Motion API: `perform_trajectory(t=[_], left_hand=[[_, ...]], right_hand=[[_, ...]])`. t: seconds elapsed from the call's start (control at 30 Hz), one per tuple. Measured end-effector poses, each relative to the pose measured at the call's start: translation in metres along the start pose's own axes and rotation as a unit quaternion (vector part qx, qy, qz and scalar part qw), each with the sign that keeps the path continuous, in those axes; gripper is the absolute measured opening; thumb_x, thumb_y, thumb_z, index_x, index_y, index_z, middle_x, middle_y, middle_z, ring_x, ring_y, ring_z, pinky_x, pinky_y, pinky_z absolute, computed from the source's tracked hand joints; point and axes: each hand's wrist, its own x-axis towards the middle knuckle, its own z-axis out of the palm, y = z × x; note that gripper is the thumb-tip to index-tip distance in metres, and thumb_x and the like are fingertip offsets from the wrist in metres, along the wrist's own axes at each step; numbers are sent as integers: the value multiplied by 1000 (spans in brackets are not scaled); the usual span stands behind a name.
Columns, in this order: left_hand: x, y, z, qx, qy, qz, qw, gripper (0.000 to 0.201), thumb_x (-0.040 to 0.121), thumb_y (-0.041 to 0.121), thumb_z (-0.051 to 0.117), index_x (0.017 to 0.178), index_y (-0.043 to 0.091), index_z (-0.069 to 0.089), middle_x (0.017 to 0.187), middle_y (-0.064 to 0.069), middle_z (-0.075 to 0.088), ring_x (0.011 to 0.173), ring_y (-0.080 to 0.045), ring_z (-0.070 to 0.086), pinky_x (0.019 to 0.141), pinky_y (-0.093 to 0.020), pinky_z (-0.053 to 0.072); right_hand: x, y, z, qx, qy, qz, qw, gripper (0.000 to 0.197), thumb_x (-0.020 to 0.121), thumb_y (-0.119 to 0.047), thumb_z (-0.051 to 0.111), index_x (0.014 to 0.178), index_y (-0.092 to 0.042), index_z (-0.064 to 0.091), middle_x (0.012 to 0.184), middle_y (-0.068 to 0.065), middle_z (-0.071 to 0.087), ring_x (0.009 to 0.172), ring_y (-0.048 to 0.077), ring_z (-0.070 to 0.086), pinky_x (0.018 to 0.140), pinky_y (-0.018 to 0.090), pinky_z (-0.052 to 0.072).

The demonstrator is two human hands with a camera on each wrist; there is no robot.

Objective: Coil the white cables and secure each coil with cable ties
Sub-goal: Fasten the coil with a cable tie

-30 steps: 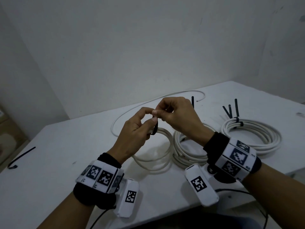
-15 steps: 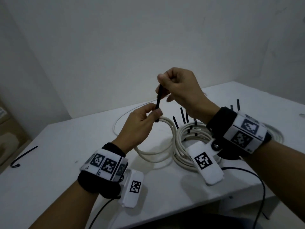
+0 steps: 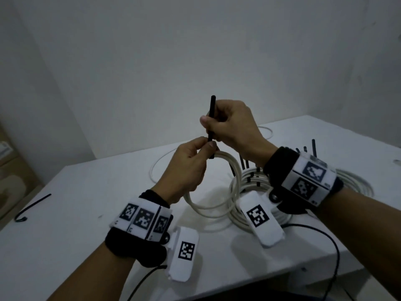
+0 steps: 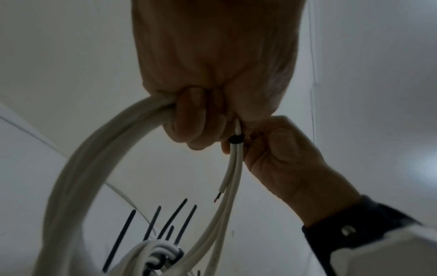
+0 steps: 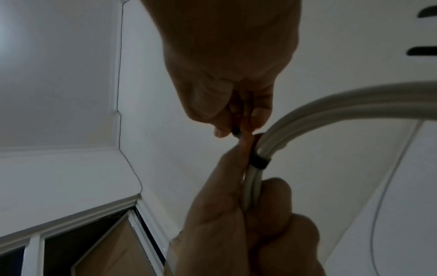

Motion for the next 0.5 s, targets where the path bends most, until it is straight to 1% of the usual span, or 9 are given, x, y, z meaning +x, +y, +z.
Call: perform_trajectory(t=[0.07,0.13,0.17,0.23,0.3,0.33,0.4,0.43,0.5], left_hand=[[1,2,-3,-29,-20,-30,999,26,101,32,45,96,12,61,46,2,30,35,-12,21,40,-19,21],[3,3,-7,-38,-16,-48,998,27,100,34,48,103,8,58,46,3,30,36,-11,21,40,-19,19],[4,3,-9,-42,-11,-54,998,28,99,34,50,99,7,56,46,3,30,36,-11,21,41,-19,18],[5,5,-12,-57,-3,-63,996,28,98,36,51,87,10,51,46,5,30,37,-10,20,40,-17,18],[7,7,-17,-83,5,-77,994,29,98,37,51,80,14,46,48,5,29,37,-10,19,39,-16,18],[9,8,-19,-99,9,-84,992,29,98,38,51,80,15,44,48,5,29,38,-10,19,39,-15,18],[11,8,-22,-121,16,-92,988,30,96,40,52,81,16,43,49,4,31,38,-10,22,37,-16,21],[11,8,-22,-126,20,-92,988,30,95,41,54,82,16,44,50,2,35,38,-11,26,36,-17,25],[10,4,-18,-122,32,-84,988,29,94,40,56,91,11,50,58,-5,50,46,-17,45,41,-25,42]], right_hand=[[0,-5,-8,31,-39,-2,999,19,84,-15,70,76,2,63,63,9,65,51,14,61,51,27,49],[-1,-7,-13,29,-70,3,997,21,85,-20,69,82,0,65,69,9,68,57,15,65,53,21,48],[-3,-5,-14,11,-83,11,996,23,85,-27,69,86,-3,66,74,7,70,62,15,67,56,21,48],[-11,3,-16,-20,-125,46,991,35,82,-41,67,100,-11,64,86,6,72,77,14,69,65,21,51],[-23,13,-19,-39,-192,87,977,43,80,-47,66,108,-15,61,91,5,71,82,14,69,65,22,51],[-31,19,-20,-42,-216,97,971,38,82,-44,65,105,-15,61,89,6,71,78,16,70,62,22,52],[-43,26,-19,-23,-218,115,969,21,91,-36,59,94,-15,58,79,8,70,64,21,70,51,28,52],[-48,28,-16,-15,-201,125,971,19,95,-33,53,89,-15,55,72,8,67,54,22,67,45,28,50],[-53,33,-12,-29,-158,130,978,23,99,-30,45,84,-13,50,61,7,57,40,18,59,37,28,45]])
